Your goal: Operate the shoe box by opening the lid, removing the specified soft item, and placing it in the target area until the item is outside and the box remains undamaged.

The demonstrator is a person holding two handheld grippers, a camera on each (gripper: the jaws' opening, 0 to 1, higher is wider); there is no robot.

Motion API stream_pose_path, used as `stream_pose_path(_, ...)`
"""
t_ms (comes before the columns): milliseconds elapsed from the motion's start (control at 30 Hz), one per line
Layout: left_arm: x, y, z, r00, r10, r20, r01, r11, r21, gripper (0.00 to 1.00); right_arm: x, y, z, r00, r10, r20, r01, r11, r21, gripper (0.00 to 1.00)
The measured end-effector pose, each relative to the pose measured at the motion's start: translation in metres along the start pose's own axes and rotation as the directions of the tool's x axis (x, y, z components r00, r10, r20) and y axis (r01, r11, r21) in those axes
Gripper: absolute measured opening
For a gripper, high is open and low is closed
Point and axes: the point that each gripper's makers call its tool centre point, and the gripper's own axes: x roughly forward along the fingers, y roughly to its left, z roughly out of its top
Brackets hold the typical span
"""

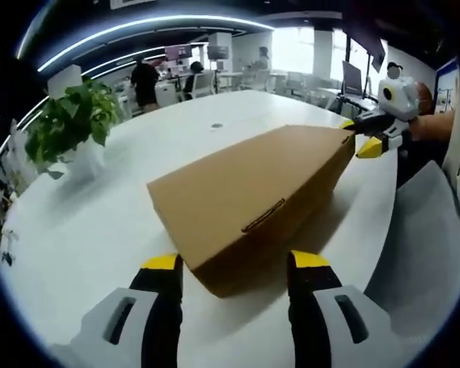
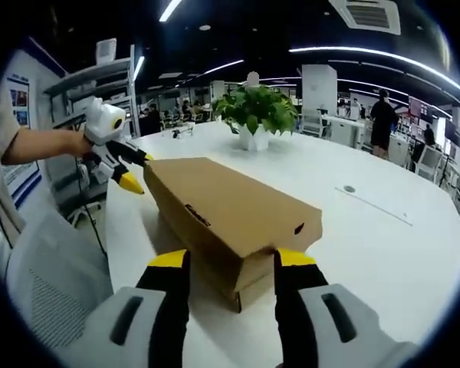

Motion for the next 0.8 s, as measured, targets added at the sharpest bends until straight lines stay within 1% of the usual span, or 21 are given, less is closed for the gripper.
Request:
stream_pose_path(367, -0.010, 0.004, 0.016, 0.999, 0.029, 0.033, -0.030, 0.999, 0.020, 0.53, -0.005, -0.002, 0.018, 1.000, -0.004, 0.026, 0.005, 1.000, -0.023, 0.41)
stream_pose_path(633, -0.018, 0.012, 0.037, 0.995, 0.068, 0.069, -0.070, 0.997, 0.030, 0.51, -0.008, -0.008, 0.037, 0.998, -0.021, 0.058, 0.024, 0.999, -0.044, 0.41)
stream_pose_path(800, -0.020, 0.020, 0.047, 0.992, 0.095, 0.089, -0.097, 0.995, 0.028, 0.47, -0.008, -0.013, 0.047, 0.997, -0.029, 0.068, 0.033, 0.998, -0.059, 0.40)
